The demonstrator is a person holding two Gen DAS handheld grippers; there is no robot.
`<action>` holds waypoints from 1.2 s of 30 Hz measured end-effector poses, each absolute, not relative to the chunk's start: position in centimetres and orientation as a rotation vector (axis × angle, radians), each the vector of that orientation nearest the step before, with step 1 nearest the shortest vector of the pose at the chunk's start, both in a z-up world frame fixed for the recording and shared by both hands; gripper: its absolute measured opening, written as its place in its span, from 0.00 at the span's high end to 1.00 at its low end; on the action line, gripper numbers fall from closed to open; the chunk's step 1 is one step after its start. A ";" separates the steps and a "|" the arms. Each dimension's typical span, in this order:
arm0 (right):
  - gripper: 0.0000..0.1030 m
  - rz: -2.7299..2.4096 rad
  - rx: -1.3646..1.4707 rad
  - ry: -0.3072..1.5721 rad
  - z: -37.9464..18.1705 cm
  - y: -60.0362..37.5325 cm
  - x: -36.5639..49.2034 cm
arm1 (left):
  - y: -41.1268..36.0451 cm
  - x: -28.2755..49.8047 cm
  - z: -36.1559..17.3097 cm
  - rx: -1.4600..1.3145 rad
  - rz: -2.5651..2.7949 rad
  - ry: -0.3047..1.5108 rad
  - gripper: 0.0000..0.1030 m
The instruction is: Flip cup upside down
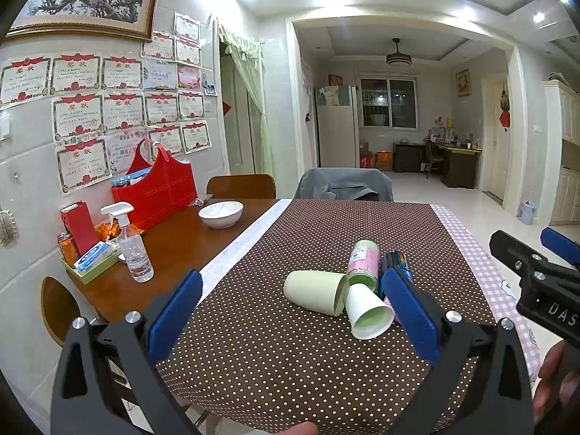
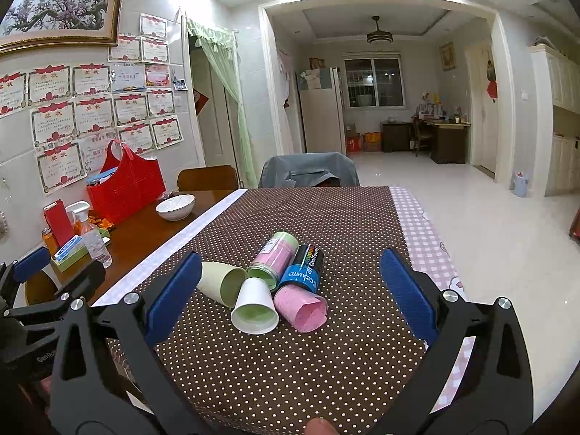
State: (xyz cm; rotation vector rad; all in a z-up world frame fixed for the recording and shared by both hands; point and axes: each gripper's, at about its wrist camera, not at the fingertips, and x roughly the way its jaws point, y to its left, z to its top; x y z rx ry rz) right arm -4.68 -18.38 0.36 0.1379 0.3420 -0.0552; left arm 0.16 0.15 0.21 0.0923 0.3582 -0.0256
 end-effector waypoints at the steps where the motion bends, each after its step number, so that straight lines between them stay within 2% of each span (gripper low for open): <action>1: 0.06 -0.056 0.137 0.343 0.3 -18.4 -4.6 | 0.2 0.1 0.2 0.092 -0.026 0.358 0.04; 23: 0.06 -0.055 0.129 0.346 0.3 -18.1 -4.3 | 0.3 0.4 0.5 0.086 -0.032 0.365 0.04; 36: 0.06 -0.078 0.120 0.391 -0.6 -19.7 -1.7 | -1.2 3.5 -0.8 0.121 -0.063 0.409 0.04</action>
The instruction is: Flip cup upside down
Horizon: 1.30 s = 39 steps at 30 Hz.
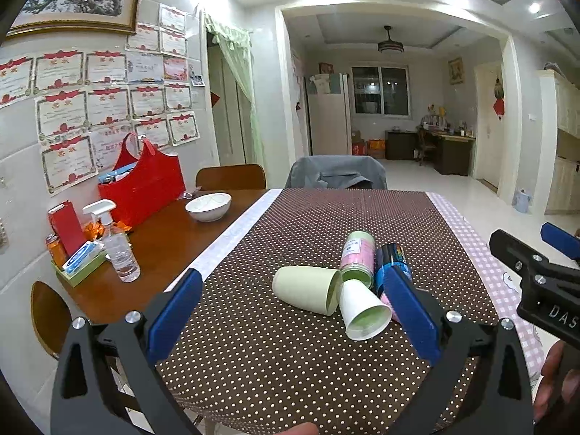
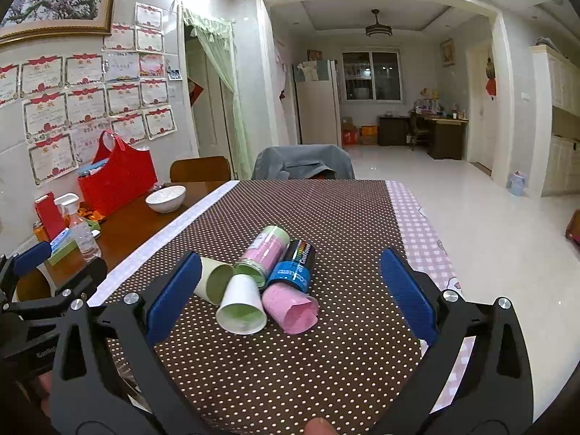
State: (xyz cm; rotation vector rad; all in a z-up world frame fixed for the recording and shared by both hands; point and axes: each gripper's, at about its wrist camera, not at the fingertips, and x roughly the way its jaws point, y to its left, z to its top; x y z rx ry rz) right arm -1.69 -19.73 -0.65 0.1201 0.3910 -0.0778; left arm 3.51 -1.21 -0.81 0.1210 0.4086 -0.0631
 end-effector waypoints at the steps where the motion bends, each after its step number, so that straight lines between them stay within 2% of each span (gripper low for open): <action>1: 0.06 -0.080 0.120 0.399 -0.8 -20.0 -1.3 | -1.5 4.0 -1.0 0.126 -0.067 0.414 0.04; 14: 0.06 -0.139 0.176 0.533 -5.1 -25.7 4.0 | -6.5 11.6 -4.0 0.228 -0.149 0.540 0.04; 28: 0.06 -0.162 0.257 0.658 -9.3 -31.5 8.6 | -15.9 22.2 -9.4 0.320 -0.312 0.834 0.04; 39: 0.06 -0.182 0.337 0.703 -11.3 -34.4 10.3 | -17.9 27.3 -13.3 0.314 -0.317 1.008 0.05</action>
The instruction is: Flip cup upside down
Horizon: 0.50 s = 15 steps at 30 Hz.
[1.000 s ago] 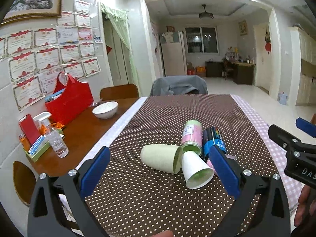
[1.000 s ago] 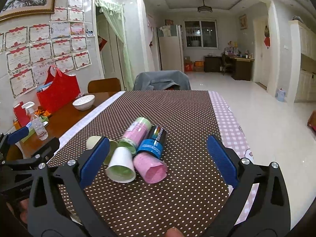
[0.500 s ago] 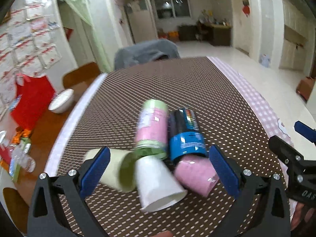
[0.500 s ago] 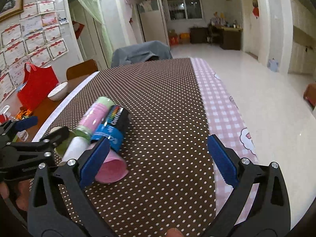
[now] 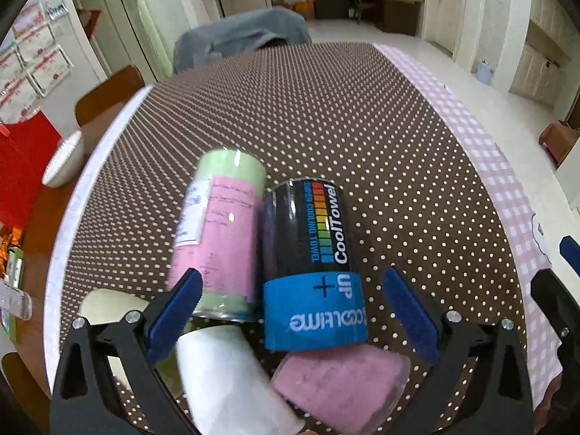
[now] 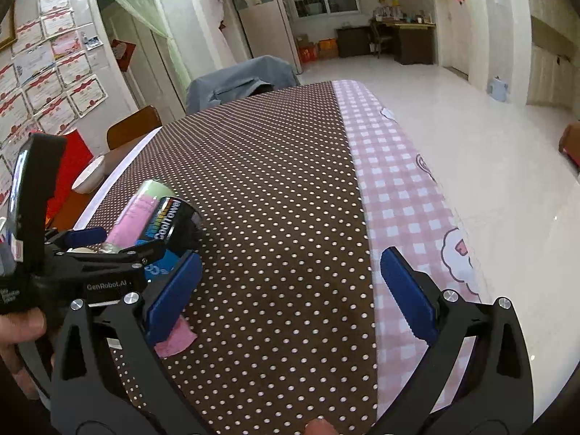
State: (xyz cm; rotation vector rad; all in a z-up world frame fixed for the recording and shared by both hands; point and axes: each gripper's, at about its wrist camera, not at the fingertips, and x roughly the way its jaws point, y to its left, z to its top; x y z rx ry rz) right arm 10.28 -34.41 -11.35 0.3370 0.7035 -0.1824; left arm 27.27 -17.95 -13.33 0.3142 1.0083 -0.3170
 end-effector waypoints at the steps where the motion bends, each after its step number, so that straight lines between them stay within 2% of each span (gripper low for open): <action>1: 0.06 -0.185 0.342 0.705 -11.4 -34.7 10.4 | -18.0 27.5 -13.5 0.311 -0.321 1.018 0.05; 8: 0.06 -0.185 0.360 0.713 -11.8 -35.2 10.6 | -19.0 29.4 -14.7 0.285 -0.365 1.085 0.05; 13: 0.06 -0.190 0.368 0.712 -12.0 -35.5 10.6 | -19.5 30.7 -16.8 0.286 -0.372 1.151 0.11; 15: 0.06 -0.191 0.369 0.713 -12.0 -35.6 10.6 | -19.6 31.2 -17.0 0.294 -0.364 1.151 0.21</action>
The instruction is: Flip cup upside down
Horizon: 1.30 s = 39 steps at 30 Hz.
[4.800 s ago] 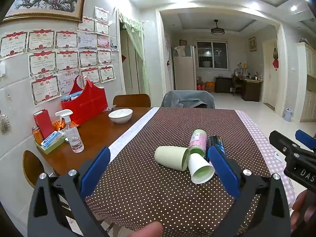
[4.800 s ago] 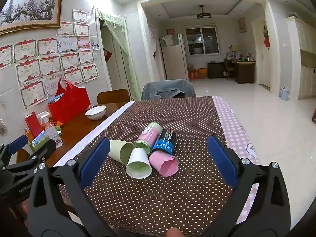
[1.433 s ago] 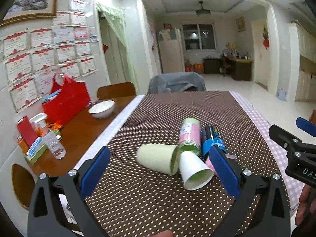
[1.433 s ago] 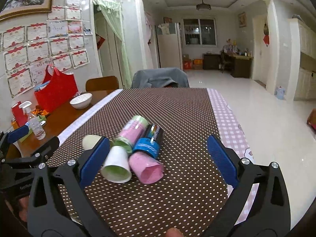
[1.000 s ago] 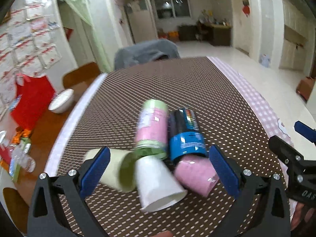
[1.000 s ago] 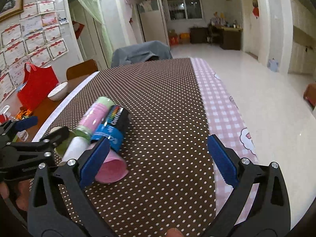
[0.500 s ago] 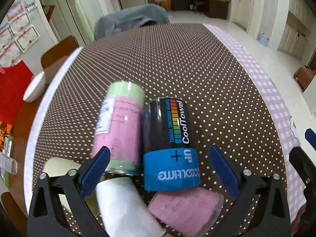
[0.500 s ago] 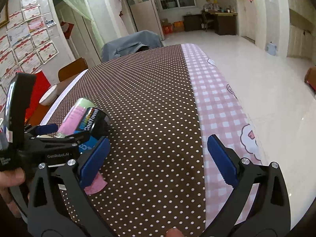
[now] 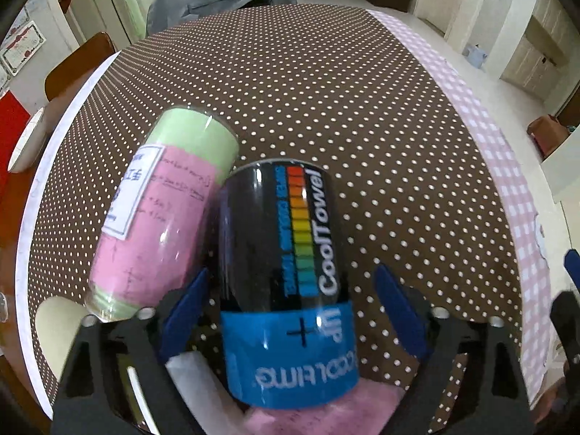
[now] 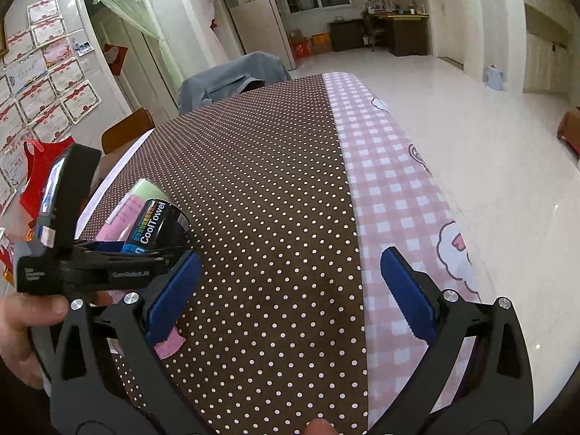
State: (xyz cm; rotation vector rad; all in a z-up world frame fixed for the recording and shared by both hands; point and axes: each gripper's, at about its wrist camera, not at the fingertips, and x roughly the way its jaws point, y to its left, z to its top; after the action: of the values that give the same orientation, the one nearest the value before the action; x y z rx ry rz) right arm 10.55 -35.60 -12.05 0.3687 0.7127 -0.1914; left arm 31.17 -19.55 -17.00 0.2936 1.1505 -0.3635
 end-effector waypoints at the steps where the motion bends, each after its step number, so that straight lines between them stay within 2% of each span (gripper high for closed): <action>1: 0.06 -0.193 0.370 0.714 -12.1 -35.7 10.6 | -19.6 31.5 -17.1 0.295 -0.362 1.153 0.21; 3: 0.06 -0.195 0.373 0.716 -12.1 -35.7 10.5 | -19.6 31.9 -17.4 0.301 -0.366 1.171 0.35; 13: 0.06 -0.212 0.358 0.694 -10.8 -35.0 9.5 | -18.9 33.2 -17.2 0.266 -0.466 1.189 0.36; 23: 0.06 -0.232 0.324 0.658 -9.1 -33.4 7.3 | -17.7 32.0 -12.9 0.205 -0.550 1.087 0.36; 32: 0.06 -0.233 0.290 0.605 -7.4 -31.3 4.0 | -15.0 23.9 -6.9 0.156 -0.602 0.970 0.36; 39: 0.06 -0.210 0.282 0.564 -6.5 -29.4 0.7 | -11.6 18.0 -6.8 0.163 -0.600 0.941 0.36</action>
State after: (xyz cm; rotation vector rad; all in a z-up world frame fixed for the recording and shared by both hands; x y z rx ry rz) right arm 0.71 -29.36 -6.47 0.2819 0.5645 -0.2102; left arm 18.00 -11.63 -6.84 0.1626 0.9411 -0.6004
